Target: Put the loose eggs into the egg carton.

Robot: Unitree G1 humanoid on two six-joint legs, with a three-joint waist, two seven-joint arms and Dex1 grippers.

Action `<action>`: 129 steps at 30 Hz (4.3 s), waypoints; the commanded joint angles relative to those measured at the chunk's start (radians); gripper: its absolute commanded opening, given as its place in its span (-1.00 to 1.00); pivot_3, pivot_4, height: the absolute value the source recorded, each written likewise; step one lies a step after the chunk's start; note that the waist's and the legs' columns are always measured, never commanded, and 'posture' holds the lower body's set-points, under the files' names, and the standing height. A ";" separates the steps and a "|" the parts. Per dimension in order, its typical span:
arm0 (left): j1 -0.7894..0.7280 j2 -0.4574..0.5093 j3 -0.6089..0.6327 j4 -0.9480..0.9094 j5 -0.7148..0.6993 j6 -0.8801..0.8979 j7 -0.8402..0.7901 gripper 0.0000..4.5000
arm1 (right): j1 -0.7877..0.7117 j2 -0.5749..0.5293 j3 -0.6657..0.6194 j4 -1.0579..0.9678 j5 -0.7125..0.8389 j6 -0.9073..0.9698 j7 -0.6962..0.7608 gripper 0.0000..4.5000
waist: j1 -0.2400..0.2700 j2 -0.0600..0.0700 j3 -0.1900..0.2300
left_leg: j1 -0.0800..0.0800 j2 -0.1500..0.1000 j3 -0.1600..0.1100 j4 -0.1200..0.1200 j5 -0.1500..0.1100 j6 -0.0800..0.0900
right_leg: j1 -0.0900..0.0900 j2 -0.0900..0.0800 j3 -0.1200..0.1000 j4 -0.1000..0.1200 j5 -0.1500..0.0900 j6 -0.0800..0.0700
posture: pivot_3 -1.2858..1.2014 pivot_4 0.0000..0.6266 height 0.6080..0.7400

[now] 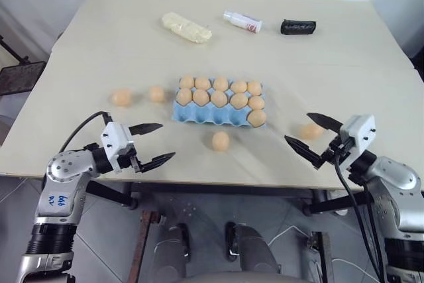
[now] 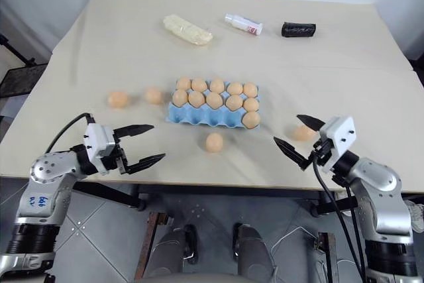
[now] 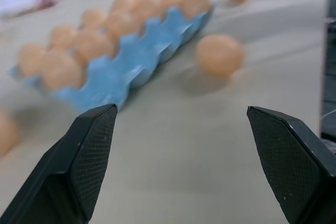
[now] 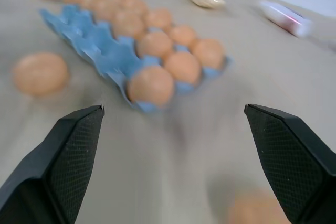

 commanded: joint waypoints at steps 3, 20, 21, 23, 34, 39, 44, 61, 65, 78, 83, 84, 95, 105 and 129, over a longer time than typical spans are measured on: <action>-0.057 -0.041 -0.081 0.007 0.045 -0.054 -0.013 0.88 | 0.056 0.052 -0.054 -0.018 -0.005 -0.010 -0.103 1.00 | -0.012 0.000 0.000 | 0.002 0.000 0.000 0.003 -0.001 0.001 | 0.003 0.002 -0.001 0.000 0.000 0.000 | 0.03 -0.52 1.00; -0.008 -0.033 -0.057 -0.043 0.035 -0.038 0.024 0.88 | -0.414 0.072 0.104 0.573 -0.118 -0.104 -0.051 1.00 | -0.029 0.001 0.000 | 0.008 0.004 0.002 0.003 0.000 0.002 | 0.008 0.012 0.009 -0.010 0.006 -0.010 | 0.03 -0.52 1.00; -0.006 -0.032 -0.057 -0.045 0.034 -0.037 0.026 0.88 | -0.439 0.078 0.115 0.615 -0.133 -0.120 -0.051 1.00 | -0.027 0.001 0.000 | 0.008 0.004 0.000 0.003 -0.001 0.001 | 0.008 0.012 0.010 -0.008 0.007 -0.007 | 0.03 -0.52 1.00; 0.000 -0.029 -0.056 -0.053 0.033 -0.034 0.029 0.88 | -0.483 0.088 0.134 0.696 -0.158 -0.151 -0.052 1.00 | -0.027 0.001 0.000 | 0.008 0.004 -0.001 0.003 -0.002 -0.001 | 0.007 0.013 0.010 -0.006 0.008 -0.003 | 0.03 -0.52 1.00; 0.020 -0.020 -0.033 -0.068 0.033 -0.028 0.058 0.89 | -0.553 0.131 0.141 0.809 -0.169 -0.291 -0.011 0.10 | -0.034 0.001 0.000 | 0.011 0.005 0.001 0.007 -0.003 -0.002 | 0.006 0.013 0.008 0.001 0.007 -0.002 | 0.03 -0.52 1.00; 0.051 -0.025 0.005 -0.066 0.032 -0.022 0.096 0.89 | -0.554 0.164 0.175 0.656 -0.147 -0.238 0.009 0.10 | -0.038 0.001 0.000 | 0.012 0.005 0.001 0.007 -0.003 -0.002 | 0.006 0.013 0.010 0.002 0.007 -0.003 | 0.03 -0.52 1.00; 0.098 -0.017 0.082 -0.032 0.019 -0.014 0.143 0.89 | -0.573 0.218 0.267 0.457 -0.136 -0.107 0.020 0.10 | -0.038 0.002 0.000 | 0.012 0.007 0.001 0.007 -0.003 -0.002 | 0.006 0.013 0.015 0.003 0.006 -0.004 | 0.03 -0.52 1.00; 0.177 -0.017 0.146 -0.059 0.017 0.001 0.178 0.89 | -0.639 0.305 0.391 0.483 -0.210 -0.089 0.018 0.98 | -0.034 0.002 0.000 | 0.011 0.006 0.003 -0.004 -0.004 -0.004 | 0.003 0.011 0.016 -0.002 0.004 -0.008 | 0.03 -0.52 1.00; 0.168 -0.017 0.140 -0.063 0.017 0.008 0.178 0.89 | -0.614 0.254 0.355 0.423 -0.186 -0.071 0.039 0.98 | -0.034 0.002 0.000 | 0.011 0.006 0.004 -0.005 -0.004 -0.005 | 0.001 0.011 0.016 -0.001 0.004 -0.008 | 0.03 -0.52 1.00; 0.113 -0.003 0.086 -0.079 -0.011 0.105 0.111 0.94 | -0.218 -0.035 0.148 0.126 -0.009 -0.020 0.208 0.99 | -0.029 0.001 0.000 | 0.013 0.005 0.003 -0.004 -0.004 -0.005 | 0.004 0.012 0.015 -0.003 0.002 -0.009 | 0.03 -0.52 1.00; 0.072 -0.019 0.062 -0.055 0.008 0.068 0.110 0.94 | -0.165 -0.054 0.142 0.122 -0.010 -0.033 0.226 0.99 | -0.031 0.001 0.000 | 0.015 0.005 0.002 -0.003 -0.004 -0.005 | 0.006 0.014 0.014 -0.004 0.000 -0.011 | 0.03 -0.52 1.00; 0.067 -0.018 0.063 -0.048 0.008 0.064 0.109 0.94 | -0.174 -0.046 0.159 0.109 -0.006 -0.023 0.229 0.99 | -0.031 0.001 0.000 | 0.015 0.005 0.002 -0.002 -0.004 -0.005 | 0.006 0.014 0.014 -0.004 0.000 -0.011 | 0.03 -0.52 1.00; 0.143 0.015 0.166 -0.013 -0.015 0.028 0.117 0.94 | -0.404 0.139 0.474 0.057 -0.080 0.115 0.170 0.99 | -0.033 0.001 0.000 | 0.014 0.005 0.000 -0.002 -0.004 -0.005 | 0.005 0.015 0.016 -0.003 0.001 -0.011 | 0.03 -0.52 1.00; 0.245 0.006 0.213 -0.089 -0.022 0.034 0.166 0.94 | -0.532 0.263 0.569 0.301 -0.178 0.025 0.184 0.99 | -0.033 0.000 0.000 | 0.013 0.005 0.001 -0.005 -0.005 -0.006 | 0.003 0.013 0.020 -0.004 0.000 -0.012 | 0.03 -0.52 1.00; 0.198 0.000 0.179 -0.102 -0.026 0.053 0.176 1.00 | -0.709 0.363 0.479 0.467 -0.163 -0.071 0.178 -0.04 | -0.040 0.000 0.000 | 0.014 0.006 0.007 -0.006 -0.005 -0.007 | -0.004 0.015 0.026 0.002 0.002 -0.008 | 0.03 -0.52 1.00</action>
